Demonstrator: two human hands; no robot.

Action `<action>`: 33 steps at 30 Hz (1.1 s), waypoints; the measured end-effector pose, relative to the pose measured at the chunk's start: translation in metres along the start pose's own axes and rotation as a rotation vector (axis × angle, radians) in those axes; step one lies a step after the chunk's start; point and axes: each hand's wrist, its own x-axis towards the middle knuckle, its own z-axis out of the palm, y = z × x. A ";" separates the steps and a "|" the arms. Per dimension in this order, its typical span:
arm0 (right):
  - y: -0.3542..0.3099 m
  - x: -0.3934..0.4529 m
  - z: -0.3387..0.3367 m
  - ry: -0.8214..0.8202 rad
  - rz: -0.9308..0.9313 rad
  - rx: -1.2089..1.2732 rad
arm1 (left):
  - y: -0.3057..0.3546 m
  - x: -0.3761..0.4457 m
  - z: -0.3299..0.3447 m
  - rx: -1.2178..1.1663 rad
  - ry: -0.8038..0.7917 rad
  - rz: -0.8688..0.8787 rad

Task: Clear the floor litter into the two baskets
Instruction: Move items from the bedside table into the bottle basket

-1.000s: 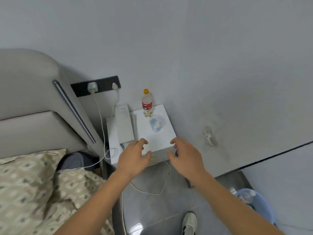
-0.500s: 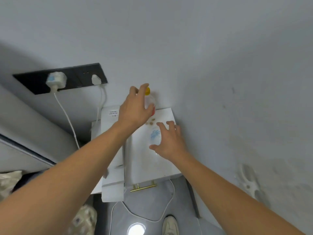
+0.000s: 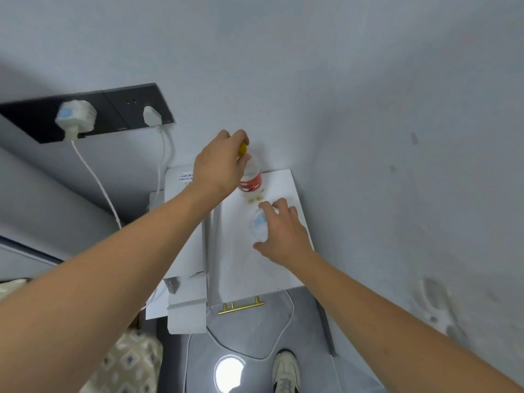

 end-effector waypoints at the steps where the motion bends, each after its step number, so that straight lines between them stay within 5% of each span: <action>1: 0.000 -0.008 -0.002 0.008 0.005 0.011 | -0.002 -0.009 -0.005 0.006 0.016 0.014; 8: -0.017 -0.113 -0.040 0.058 0.102 0.095 | 0.012 -0.114 -0.059 -0.004 -0.005 0.117; 19: -0.021 -0.392 -0.078 0.177 0.344 0.233 | 0.118 -0.330 -0.105 -0.131 -0.261 0.216; 27: 0.084 -0.551 -0.072 0.246 0.653 0.251 | 0.251 -0.424 -0.038 -0.218 -0.563 0.374; 33: 0.216 -0.614 -0.023 0.335 0.869 0.288 | 0.345 -0.461 0.075 -0.225 -0.614 0.451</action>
